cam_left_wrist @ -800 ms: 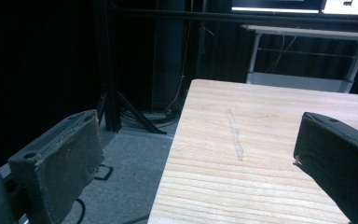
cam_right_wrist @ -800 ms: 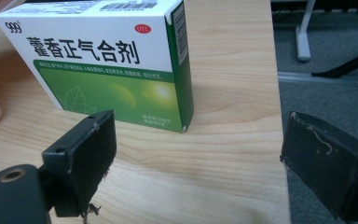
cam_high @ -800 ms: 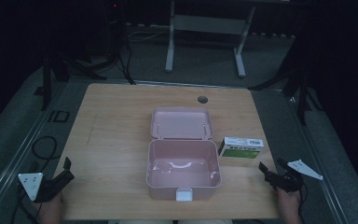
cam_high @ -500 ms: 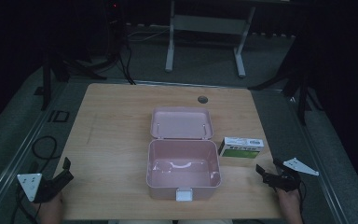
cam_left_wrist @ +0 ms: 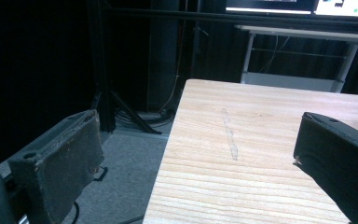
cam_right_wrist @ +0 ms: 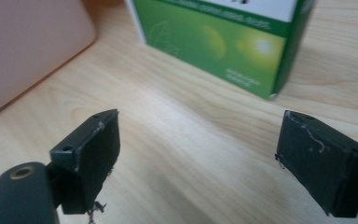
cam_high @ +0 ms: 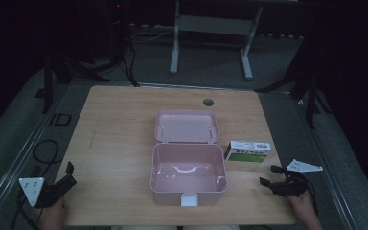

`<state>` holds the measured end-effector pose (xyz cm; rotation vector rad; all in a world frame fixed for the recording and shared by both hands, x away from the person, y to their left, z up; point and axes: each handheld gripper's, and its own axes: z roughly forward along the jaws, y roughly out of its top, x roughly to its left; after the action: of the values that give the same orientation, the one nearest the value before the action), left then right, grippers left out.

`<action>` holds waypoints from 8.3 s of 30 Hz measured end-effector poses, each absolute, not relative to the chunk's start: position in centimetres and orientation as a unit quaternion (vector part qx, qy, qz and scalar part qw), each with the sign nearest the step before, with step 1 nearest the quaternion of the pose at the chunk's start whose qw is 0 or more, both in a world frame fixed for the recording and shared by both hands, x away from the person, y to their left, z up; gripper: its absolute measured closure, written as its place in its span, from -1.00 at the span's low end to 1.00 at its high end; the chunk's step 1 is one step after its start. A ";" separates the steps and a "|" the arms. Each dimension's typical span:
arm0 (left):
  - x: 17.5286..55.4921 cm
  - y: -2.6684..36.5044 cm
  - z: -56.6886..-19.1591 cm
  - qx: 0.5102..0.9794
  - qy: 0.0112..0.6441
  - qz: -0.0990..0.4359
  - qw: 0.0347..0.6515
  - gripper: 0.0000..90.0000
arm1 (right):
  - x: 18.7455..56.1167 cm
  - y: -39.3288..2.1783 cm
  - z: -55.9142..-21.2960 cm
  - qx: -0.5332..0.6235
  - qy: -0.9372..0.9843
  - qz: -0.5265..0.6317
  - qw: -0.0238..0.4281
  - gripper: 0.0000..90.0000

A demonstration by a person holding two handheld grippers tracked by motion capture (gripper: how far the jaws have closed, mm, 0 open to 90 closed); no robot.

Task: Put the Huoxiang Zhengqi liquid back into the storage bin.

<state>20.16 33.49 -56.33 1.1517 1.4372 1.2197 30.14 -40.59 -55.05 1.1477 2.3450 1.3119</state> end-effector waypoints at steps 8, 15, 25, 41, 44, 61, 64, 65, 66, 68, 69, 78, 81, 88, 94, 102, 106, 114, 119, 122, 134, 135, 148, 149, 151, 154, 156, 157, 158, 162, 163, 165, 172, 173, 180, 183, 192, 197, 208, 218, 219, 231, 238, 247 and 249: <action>20.2 33.5 -56.3 0.469 0.579 0.491 0.451 -0.97 | 30.3 -39.0 -53.3 0.329 0.860 0.385 0.070 -0.75; 20.2 33.4 -56.3 0.473 0.578 0.489 0.451 -0.97 | 30.4 -37.3 -52.1 0.285 0.897 0.331 0.071 -0.75; 20.3 33.4 -56.3 0.476 0.575 0.488 0.452 -0.98 | 30.6 -34.9 -51.1 0.221 0.940 0.251 0.066 -0.75; 20.3 33.3 -56.3 0.481 0.573 0.486 0.453 -0.98 | 31.4 -32.4 -49.6 0.185 0.974 0.120 0.059 -0.75; 20.3 33.3 -56.3 0.481 0.573 0.485 0.453 -0.98 | 31.7 -31.7 -48.9 0.173 0.978 0.099 0.063 -0.75; 20.3 33.3 -56.4 0.485 0.571 0.484 0.453 -0.97 | 32.2 -28.0 -47.2 0.124 0.992 -0.008 0.026 -0.75; 20.3 33.3 -56.3 0.485 0.570 0.484 0.453 -0.97 | 32.3 -27.5 -47.2 0.121 0.992 -0.015 0.022 -0.75; 20.3 33.3 -56.3 0.485 0.571 0.483 0.453 -0.98 | 32.3 -27.1 -47.2 0.118 0.993 -0.017 0.019 -0.75; 20.3 33.3 -56.3 0.485 0.570 0.483 0.454 -0.98 | 32.3 -27.1 -47.2 0.118 0.993 -0.017 0.019 -0.75; 20.3 33.3 -56.3 0.485 0.570 0.483 0.454 -0.97 | 32.2 -26.9 -47.0 0.113 0.993 -0.015 0.019 -0.75; 20.3 33.3 -56.3 0.485 0.570 0.483 0.454 -0.97 | 32.1 -26.8 -46.9 0.108 0.994 -0.013 0.020 -0.75; 20.4 33.3 -56.4 0.486 0.570 0.482 0.454 -0.98 | 31.9 -26.7 -45.4 0.081 0.996 0.006 0.025 -0.77; 20.4 33.3 -56.4 0.487 0.569 0.482 0.454 -0.97 | 32.0 -26.7 -45.0 0.076 0.996 0.009 0.035 -0.76; 20.4 33.3 -56.4 0.490 0.569 0.481 0.453 -0.98 | 32.8 -26.4 -43.8 0.062 0.997 0.013 0.053 -0.72; 20.4 33.3 -56.4 0.490 0.568 0.480 0.454 -0.98 | 33.8 -26.1 -43.2 0.063 0.996 0.017 0.064 -0.69; 20.4 33.3 -56.4 0.491 0.568 0.480 0.453 -0.98 | 35.7 -26.1 -41.6 0.060 0.993 0.027 0.095 -0.62; 20.4 33.2 -56.4 0.493 0.567 0.481 0.453 -0.97 | 36.8 -26.1 -41.2 0.055 0.992 0.022 0.107 -0.52; 20.4 33.2 -56.4 0.493 0.567 0.480 0.452 -0.97 | 39.2 -26.3 -41.4 0.056 0.992 0.003 0.109 -0.37; 20.4 33.2 -56.4 0.494 0.567 0.480 0.452 -0.98 | 40.4 -26.3 -42.0 0.054 0.993 -0.002 0.108 -0.33; 20.5 33.2 -56.4 0.495 0.566 0.480 0.452 -0.98 | 41.1 -26.0 -42.8 0.052 0.994 -0.010 0.098 -0.30; 20.5 33.0 -56.4 0.500 0.564 0.479 0.450 -0.97 | 42.7 -25.6 -45.2 0.029 0.995 -0.039 0.083 -0.10; 20.5 33.0 -56.4 0.500 0.564 0.479 0.449 -0.98 | 42.7 -25.6 -45.3 0.030 0.995 -0.042 0.081 -0.07; 20.6 32.9 -56.4 0.504 0.565 0.478 0.446 -0.98 | 43.3 -25.8 -47.1 0.015 0.997 -0.052 0.048 0.35; 20.6 32.9 -56.4 0.504 0.564 0.479 0.445 -0.97 | 43.3 -25.8 -47.1 0.017 0.998 -0.051 0.041 0.38; 20.6 32.9 -56.4 0.504 0.565 0.478 0.445 -0.97 | 43.2 -25.8 -47.0 0.012 0.998 -0.057 0.038 0.39; 20.6 32.9 -56.4 0.503 0.565 0.479 0.446 -0.97 | 43.0 -25.8 -47.0 0.011 0.998 -0.059 0.021 0.40; 20.6 32.9 -56.4 0.503 0.564 0.479 0.446 -0.97 | 42.8 -25.8 -46.9 0.013 0.998 -0.063 0.018 0.41; 20.6 32.9 -56.4 0.504 0.564 0.479 0.445 -0.97 | 42.7 -25.9 -46.8 0.013 0.998 -0.064 0.016 0.41; 20.6 32.9 -56.4 0.504 0.564 0.479 0.445 -0.97 | 42.7 -25.9 -46.6 0.013 0.998 -0.063 0.015 0.41; 20.6 32.9 -56.4 0.504 0.564 0.479 0.445 -0.97 | 42.1 -25.9 -45.6 0.017 0.999 -0.052 0.005 0.41; 20.6 32.9 -56.4 0.504 0.564 0.479 0.445 -0.97 | 41.9 -25.8 -45.4 0.017 0.998 -0.053 0.006 0.41; 20.6 32.9 -56.4 0.503 0.564 0.479 0.445 -0.98 | 41.7 -25.7 -45.0 0.019 0.998 -0.054 0.005 0.41; 20.6 32.9 -56.4 0.502 0.565 0.480 0.445 -0.98 | 40.8 -25.2 -43.4 0.017 0.998 -0.057 0.006 0.41; 20.6 32.9 -56.4 0.502 0.564 0.480 0.445 -0.97 | 40.4 -24.9 -42.6 0.019 0.998 -0.056 0.008 0.41; 20.5 32.9 -56.4 0.502 0.564 0.480 0.446 -0.97 | 39.5 -24.5 -40.7 0.028 0.998 -0.057 0.008 0.41; 20.6 32.9 -56.4 0.502 0.564 0.480 0.446 -0.97 | 38.8 -24.4 -39.3 0.034 0.998 -0.059 0.009 0.41; 20.6 32.8 -56.4 0.503 0.564 0.480 0.447 -0.97 | 37.5 -23.7 -36.2 0.038 0.997 -0.061 0.014 0.41; 20.6 32.8 -56.4 0.503 0.564 0.480 0.446 -0.97 | 37.0 -22.7 -34.7 0.037 0.997 -0.065 0.019 0.41; 20.6 32.8 -56.4 0.502 0.564 0.479 0.446 -0.97 | 35.9 -20.1 -31.9 0.026 0.998 -0.061 0.024 0.41; 20.5 32.9 -56.4 0.502 0.564 0.480 0.446 -0.97 | 35.3 -17.5 -31.1 0.019 0.997 -0.065 0.026 0.41; 20.5 32.9 -56.4 0.502 0.564 0.480 0.447 -0.97 | 35.2 -17.2 -31.1 0.017 0.998 -0.063 0.024 0.41; 20.5 32.9 -56.4 0.504 0.562 0.480 0.447 -0.97 | 34.4 -12.6 -31.4 -0.013 0.998 -0.055 0.010 0.41; 20.5 32.9 -56.4 0.503 0.562 0.480 0.448 -0.97 | 33.7 -9.9 -32.3 -0.031 0.997 -0.068 0.011 0.41; 20.5 33.0 -56.4 0.505 0.561 0.479 0.449 -0.97 | 32.7 -7.3 -33.3 -0.043 0.997 -0.071 0.009 0.41; 20.5 33.0 -56.4 0.505 0.561 0.479 0.449 -0.97 | 32.5 -7.1 -33.3 -0.044 0.997 -0.069 0.007 0.41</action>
<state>20.51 32.98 -56.38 1.2481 1.3866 1.1834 32.54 -7.08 -33.31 -0.1377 3.1165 -0.2151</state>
